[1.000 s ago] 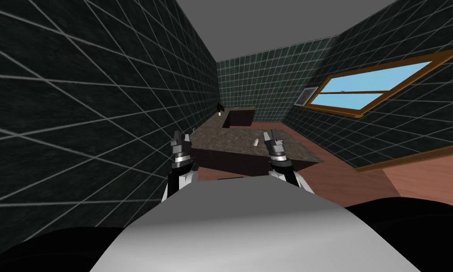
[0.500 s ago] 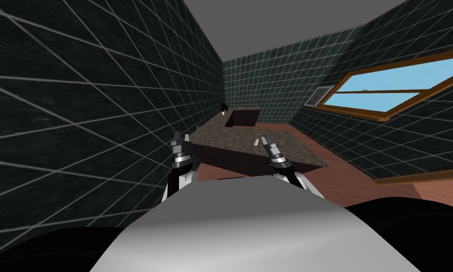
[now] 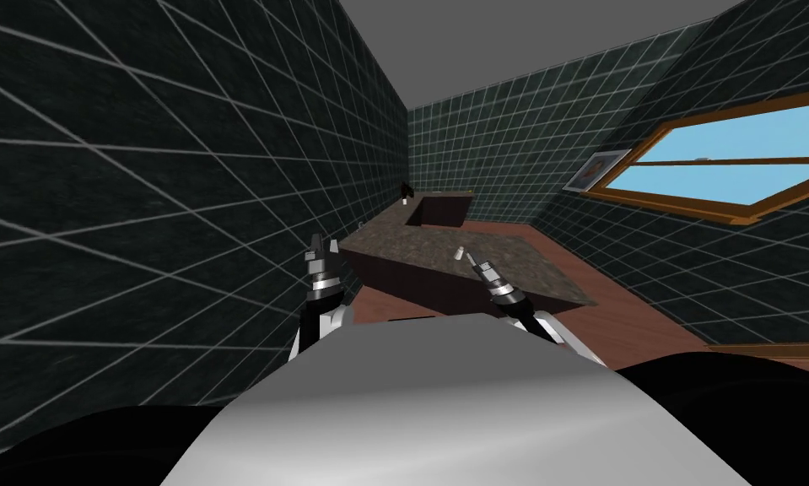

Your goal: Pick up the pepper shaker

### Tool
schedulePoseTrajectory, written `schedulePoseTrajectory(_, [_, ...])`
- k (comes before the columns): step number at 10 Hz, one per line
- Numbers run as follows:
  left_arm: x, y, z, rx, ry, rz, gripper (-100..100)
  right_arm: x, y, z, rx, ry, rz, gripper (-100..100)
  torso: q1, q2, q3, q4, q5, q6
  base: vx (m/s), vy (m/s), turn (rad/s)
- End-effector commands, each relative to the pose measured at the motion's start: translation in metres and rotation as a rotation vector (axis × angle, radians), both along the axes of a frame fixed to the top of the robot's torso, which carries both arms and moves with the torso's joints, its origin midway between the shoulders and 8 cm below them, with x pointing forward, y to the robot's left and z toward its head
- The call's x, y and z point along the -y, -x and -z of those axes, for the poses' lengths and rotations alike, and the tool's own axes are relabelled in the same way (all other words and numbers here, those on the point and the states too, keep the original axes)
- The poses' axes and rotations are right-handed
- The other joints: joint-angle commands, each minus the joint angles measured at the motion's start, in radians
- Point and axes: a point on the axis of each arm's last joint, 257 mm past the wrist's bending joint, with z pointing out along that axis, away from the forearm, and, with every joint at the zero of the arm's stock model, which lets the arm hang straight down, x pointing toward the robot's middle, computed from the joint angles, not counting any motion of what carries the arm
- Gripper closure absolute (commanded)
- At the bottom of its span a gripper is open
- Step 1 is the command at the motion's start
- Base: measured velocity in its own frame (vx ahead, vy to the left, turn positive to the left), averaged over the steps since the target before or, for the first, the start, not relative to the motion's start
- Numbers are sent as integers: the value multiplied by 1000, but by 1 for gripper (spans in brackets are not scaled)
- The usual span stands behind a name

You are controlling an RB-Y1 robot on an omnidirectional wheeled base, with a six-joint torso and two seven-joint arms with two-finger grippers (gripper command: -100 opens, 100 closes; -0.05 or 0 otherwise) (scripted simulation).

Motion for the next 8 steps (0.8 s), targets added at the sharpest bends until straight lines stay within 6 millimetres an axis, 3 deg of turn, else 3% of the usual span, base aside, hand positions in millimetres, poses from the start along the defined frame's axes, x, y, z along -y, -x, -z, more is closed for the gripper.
schedulePoseTrajectory(1, [0,0,0,0,0,0,0,7,2,22,-62,55,-4,-100,0,0,0,0,0,0,-70,-55,225])
schedulePoseTrajectory(2, [0,0,0,0,0,0,0,7,2,22,-64,61,-8,-100,0,0,0,0,0,0,-51,-39,60])
schedulePoseTrajectory(4, [0,0,0,0,0,0,0,22,5,53,-150,133,-9,-100,1,-1,-1,0,0,0,-54,-39,182])
schedulePoseTrajectory(5, [0,0,0,0,0,0,0,22,5,53,-153,145,-17,-100,0,-1,-1,0,0,0,-38,-43,62])
schedulePoseTrajectory(7, [0,0,0,0,0,0,0,41,12,84,-243,220,-17,-100,1,-2,-1,0,0,0,-35,-31,148])
schedulePoseTrajectory(8, [0,0,0,0,0,0,0,41,12,84,-245,234,-25,-100,1,-2,-1,0,0,0,-21,-25,77])
